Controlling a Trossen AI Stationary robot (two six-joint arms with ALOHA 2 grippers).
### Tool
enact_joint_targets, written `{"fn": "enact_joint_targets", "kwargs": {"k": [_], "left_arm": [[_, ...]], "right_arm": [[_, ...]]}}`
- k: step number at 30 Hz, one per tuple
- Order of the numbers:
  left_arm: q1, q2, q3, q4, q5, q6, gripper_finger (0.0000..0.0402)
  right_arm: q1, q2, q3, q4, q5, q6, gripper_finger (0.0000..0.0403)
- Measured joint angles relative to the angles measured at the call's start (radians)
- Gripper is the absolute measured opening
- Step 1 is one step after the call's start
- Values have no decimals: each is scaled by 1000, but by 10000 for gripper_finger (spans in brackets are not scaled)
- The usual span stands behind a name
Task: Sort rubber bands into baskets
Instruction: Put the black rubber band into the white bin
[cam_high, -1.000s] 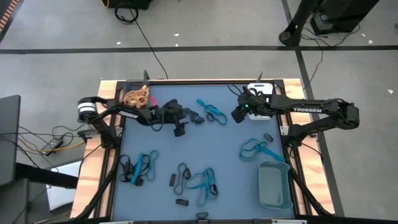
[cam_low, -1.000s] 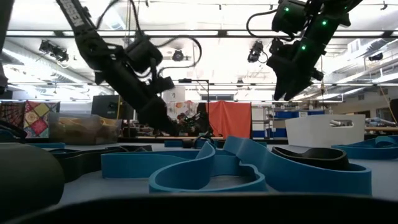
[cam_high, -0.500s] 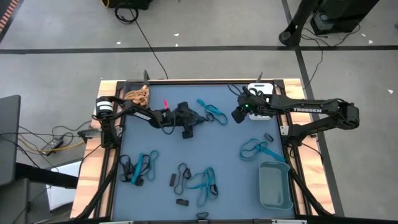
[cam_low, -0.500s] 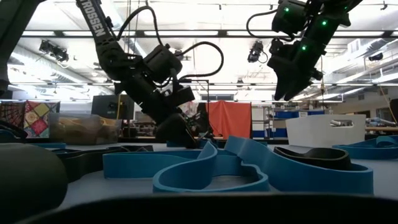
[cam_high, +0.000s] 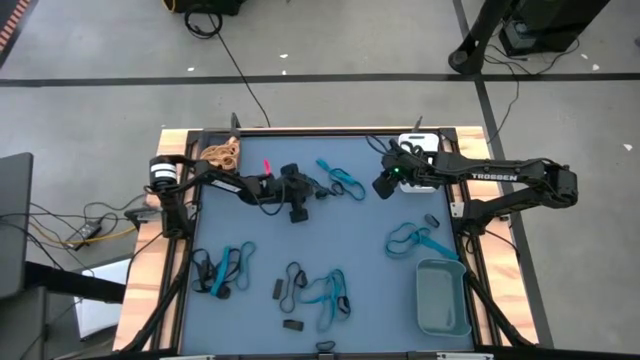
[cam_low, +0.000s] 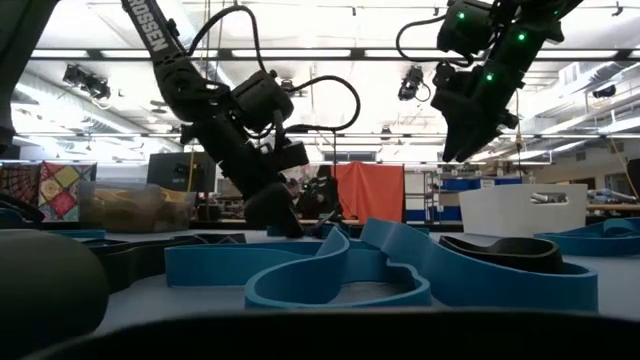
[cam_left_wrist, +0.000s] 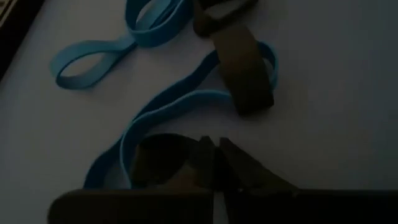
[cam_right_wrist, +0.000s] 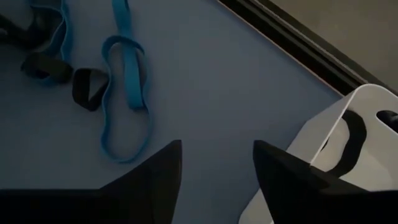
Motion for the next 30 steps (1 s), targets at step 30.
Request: {"fn": "enact_joint_targets", "kwargs": {"k": [30], "left_arm": [[-28,9,406,207,493,-248,13]], "right_arm": [[181,-276,-275,472,-276,-476,167]]}}
